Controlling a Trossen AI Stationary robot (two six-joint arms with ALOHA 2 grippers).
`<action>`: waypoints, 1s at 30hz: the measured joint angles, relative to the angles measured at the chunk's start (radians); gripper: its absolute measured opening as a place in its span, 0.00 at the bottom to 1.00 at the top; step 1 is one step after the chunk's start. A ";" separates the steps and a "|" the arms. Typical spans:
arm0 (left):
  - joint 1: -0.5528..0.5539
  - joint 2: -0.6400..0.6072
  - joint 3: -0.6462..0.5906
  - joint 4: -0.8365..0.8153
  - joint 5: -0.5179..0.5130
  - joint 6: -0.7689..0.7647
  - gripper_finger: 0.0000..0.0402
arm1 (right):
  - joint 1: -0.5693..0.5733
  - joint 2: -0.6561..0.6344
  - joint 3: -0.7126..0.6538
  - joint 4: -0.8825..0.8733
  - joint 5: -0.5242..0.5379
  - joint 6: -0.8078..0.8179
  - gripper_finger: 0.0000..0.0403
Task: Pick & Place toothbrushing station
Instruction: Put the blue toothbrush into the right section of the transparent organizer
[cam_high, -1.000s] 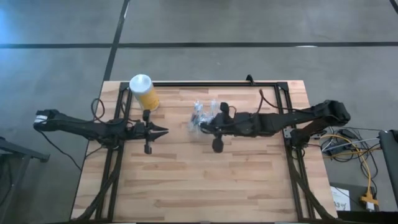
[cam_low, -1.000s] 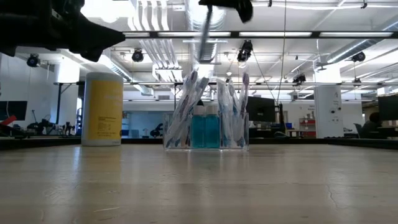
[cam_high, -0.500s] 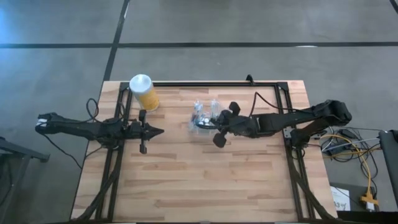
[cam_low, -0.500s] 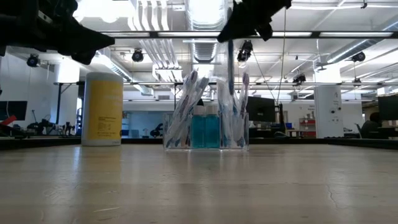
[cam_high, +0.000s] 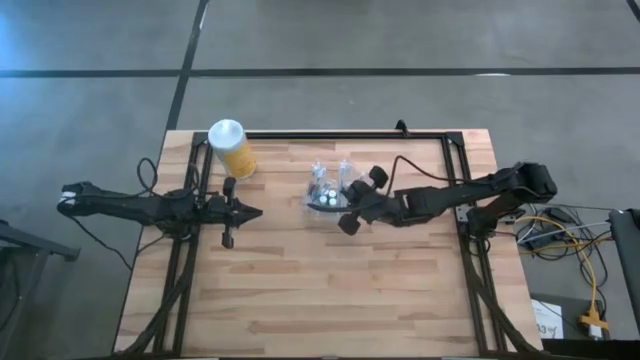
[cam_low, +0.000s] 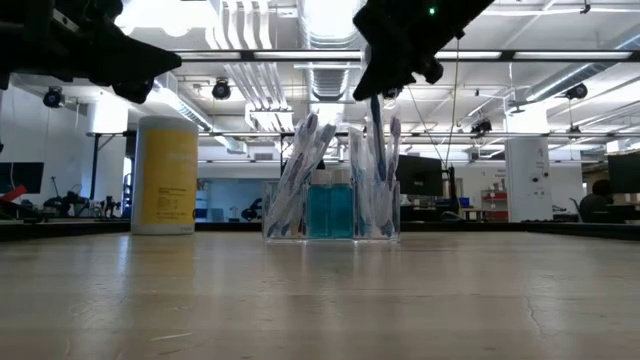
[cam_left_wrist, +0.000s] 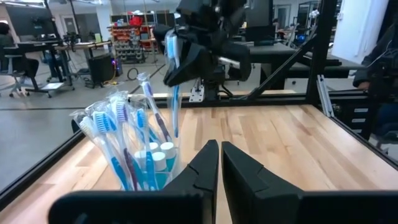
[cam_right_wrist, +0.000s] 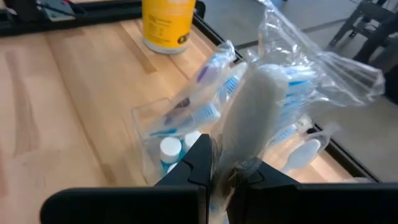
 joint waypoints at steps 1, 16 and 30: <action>0.000 0.000 0.000 0.000 0.001 -0.003 0.06 | 0.000 0.008 0.000 0.001 0.003 0.007 0.03; 0.000 0.000 0.000 -0.002 0.003 -0.037 0.06 | -0.004 0.130 -0.021 0.011 0.118 0.166 0.03; 0.000 0.000 0.000 -0.008 0.005 -0.051 0.06 | -0.004 0.146 -0.136 0.147 0.137 0.285 0.03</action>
